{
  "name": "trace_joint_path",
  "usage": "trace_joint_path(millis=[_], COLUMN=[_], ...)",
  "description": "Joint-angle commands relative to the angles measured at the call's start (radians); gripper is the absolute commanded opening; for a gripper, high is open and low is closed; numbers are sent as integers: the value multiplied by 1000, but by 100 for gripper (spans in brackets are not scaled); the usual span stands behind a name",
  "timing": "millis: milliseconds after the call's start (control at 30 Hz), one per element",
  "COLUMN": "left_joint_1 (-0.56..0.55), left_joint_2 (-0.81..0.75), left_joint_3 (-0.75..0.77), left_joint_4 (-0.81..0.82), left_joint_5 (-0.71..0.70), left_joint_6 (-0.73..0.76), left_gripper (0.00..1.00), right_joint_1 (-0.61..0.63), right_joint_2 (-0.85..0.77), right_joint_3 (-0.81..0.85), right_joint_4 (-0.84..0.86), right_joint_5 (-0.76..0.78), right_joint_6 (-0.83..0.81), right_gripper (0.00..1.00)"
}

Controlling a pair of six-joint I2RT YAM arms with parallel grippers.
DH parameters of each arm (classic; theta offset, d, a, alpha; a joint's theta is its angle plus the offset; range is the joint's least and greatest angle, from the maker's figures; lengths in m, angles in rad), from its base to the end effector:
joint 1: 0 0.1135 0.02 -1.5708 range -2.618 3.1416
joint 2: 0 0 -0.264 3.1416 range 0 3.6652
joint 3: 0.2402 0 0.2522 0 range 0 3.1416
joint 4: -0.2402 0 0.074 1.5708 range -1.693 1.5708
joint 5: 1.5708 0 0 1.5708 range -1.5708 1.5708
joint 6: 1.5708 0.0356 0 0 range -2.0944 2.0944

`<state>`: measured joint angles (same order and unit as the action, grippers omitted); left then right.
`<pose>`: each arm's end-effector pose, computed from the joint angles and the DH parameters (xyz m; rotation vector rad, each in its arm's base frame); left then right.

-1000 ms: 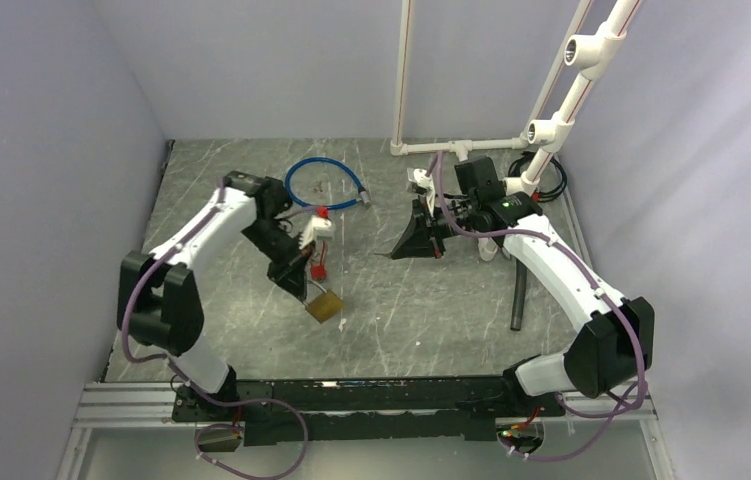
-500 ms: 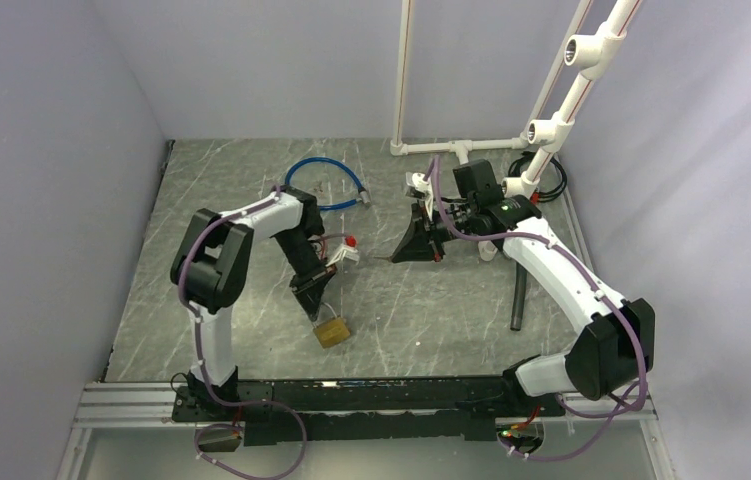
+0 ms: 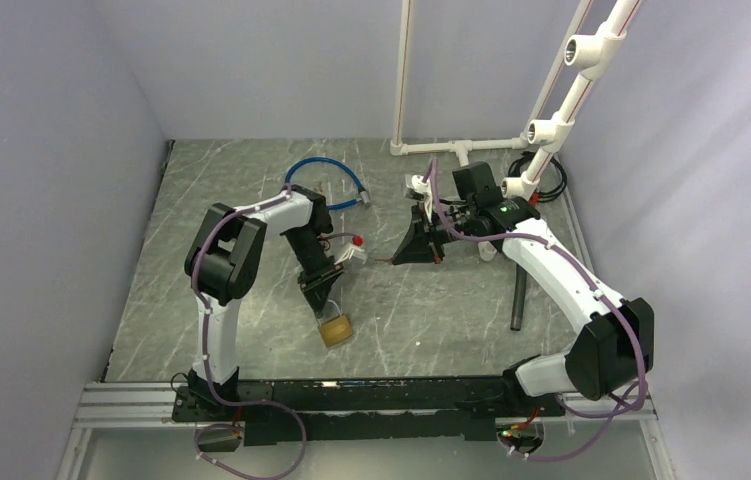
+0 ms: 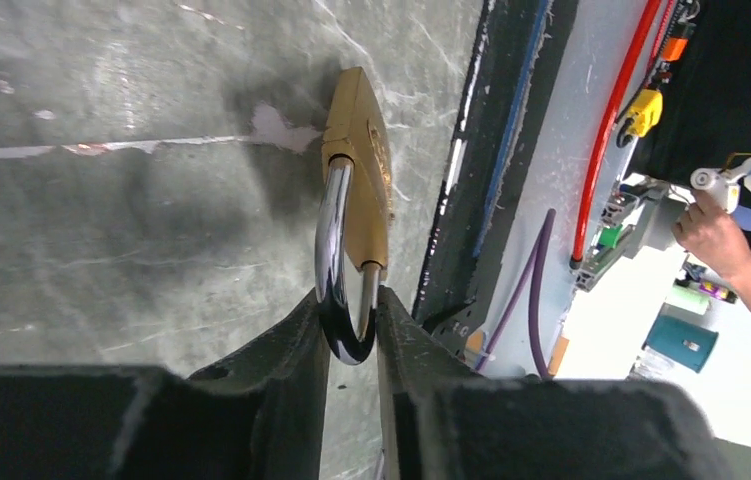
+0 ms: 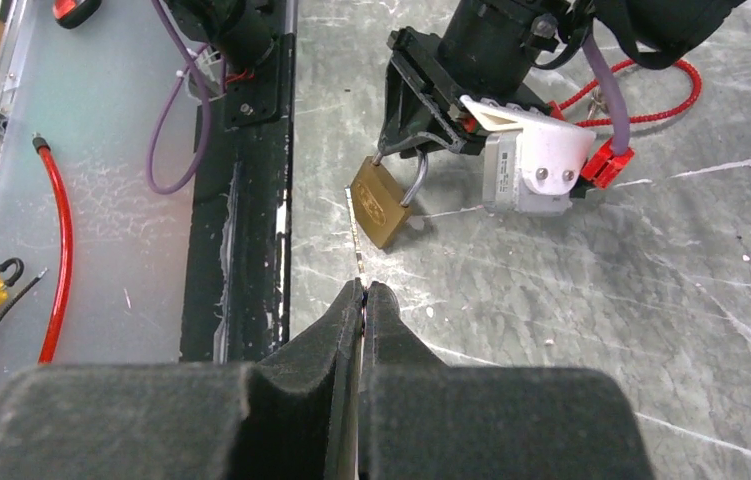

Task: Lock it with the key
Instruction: Place the lock at the center of the board.

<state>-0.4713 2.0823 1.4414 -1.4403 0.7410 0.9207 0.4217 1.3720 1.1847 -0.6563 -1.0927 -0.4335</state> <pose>0.2853 -0.1724 0.1579 -1.4588 -2.1553 1.1311 0.2423 0.1434 0.3181 -1.3209 1.7198 1.2799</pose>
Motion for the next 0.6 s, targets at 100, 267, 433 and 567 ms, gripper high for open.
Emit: trace_joint_path(millis=[100,267,433,567], left_joint_1=[-2,-1,6,20], left_joint_2=[-2,-25,-56,-85], left_joint_3=[68,68,47,30], left_joint_4=[29,40,72,126], left_joint_5=[-15,-20,-32,-42], left_joint_6=[-43,-59,-87,-129], left_gripper=[37,41,53,56], right_joint_1=[4,5,5,6], right_joint_2=[-32,-31,-32,-28], right_joint_3=[0,-2,-10,-8], right_joint_4=[48,54,75,79], right_joint_5=[1,5,10,12], right_joint_6=[9,13,29,30], right_gripper=[0,0,0,0])
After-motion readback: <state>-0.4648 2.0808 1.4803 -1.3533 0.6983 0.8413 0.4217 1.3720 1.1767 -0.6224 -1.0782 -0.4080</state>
